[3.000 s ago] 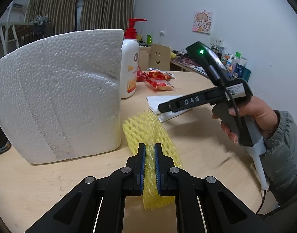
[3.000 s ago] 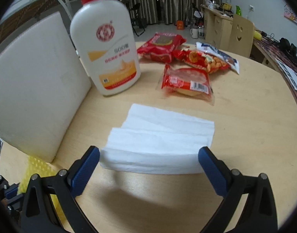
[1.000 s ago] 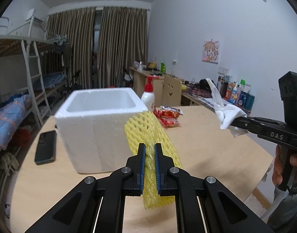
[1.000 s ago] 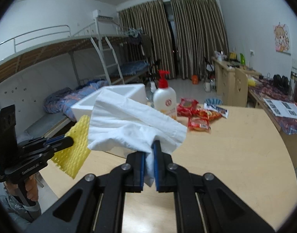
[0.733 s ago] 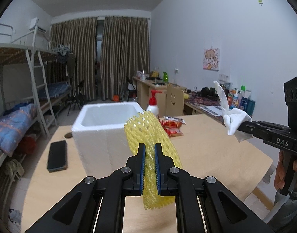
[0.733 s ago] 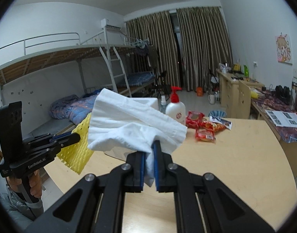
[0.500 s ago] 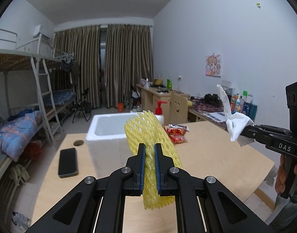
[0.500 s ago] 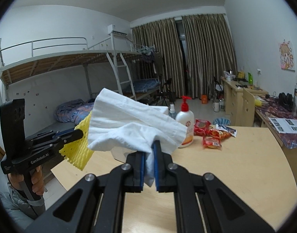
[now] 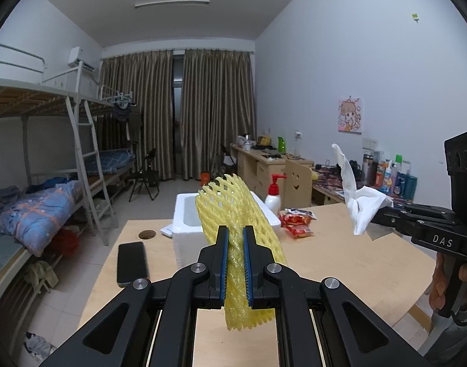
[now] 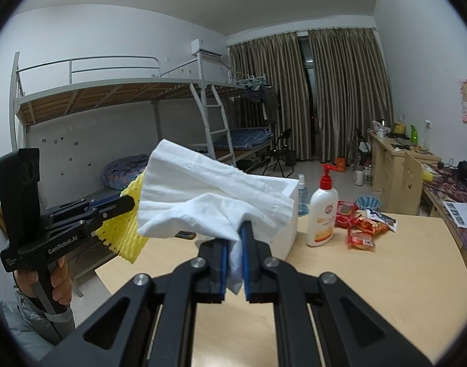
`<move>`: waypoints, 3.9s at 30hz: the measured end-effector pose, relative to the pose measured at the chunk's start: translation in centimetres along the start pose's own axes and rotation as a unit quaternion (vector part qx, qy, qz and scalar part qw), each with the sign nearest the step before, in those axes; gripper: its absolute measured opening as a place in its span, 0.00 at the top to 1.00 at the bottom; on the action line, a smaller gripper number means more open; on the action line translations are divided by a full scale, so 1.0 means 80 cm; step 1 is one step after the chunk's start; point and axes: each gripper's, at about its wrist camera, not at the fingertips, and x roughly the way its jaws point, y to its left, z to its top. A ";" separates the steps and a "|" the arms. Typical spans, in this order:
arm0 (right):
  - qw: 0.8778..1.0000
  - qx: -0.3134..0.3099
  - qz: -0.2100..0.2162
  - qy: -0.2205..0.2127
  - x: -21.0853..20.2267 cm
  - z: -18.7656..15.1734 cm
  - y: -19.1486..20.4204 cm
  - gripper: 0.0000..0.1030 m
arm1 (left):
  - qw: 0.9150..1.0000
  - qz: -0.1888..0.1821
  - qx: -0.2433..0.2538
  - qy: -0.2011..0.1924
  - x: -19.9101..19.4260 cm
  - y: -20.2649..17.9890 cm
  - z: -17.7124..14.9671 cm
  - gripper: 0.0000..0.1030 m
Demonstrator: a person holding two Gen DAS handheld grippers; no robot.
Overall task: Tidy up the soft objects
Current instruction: 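Lift the net and paper towel and carry both over the foam box, then open the left gripper to drop the yellow net into the box, then lower the paper towel into the box and open the right gripper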
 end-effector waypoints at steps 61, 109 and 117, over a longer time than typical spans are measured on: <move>0.997 0.026 -0.011 0.067 0.158 0.072 -0.041 0.89 | 0.997 -0.037 -0.010 0.071 0.286 0.073 0.065 0.88; 0.992 0.015 -0.010 0.123 0.241 0.081 -0.005 0.89 | 0.998 0.047 -0.042 0.027 0.207 0.145 0.054 0.13; 0.991 0.015 -0.013 0.131 0.248 0.082 -0.006 0.89 | 0.997 0.057 -0.045 0.032 0.214 0.149 0.052 0.04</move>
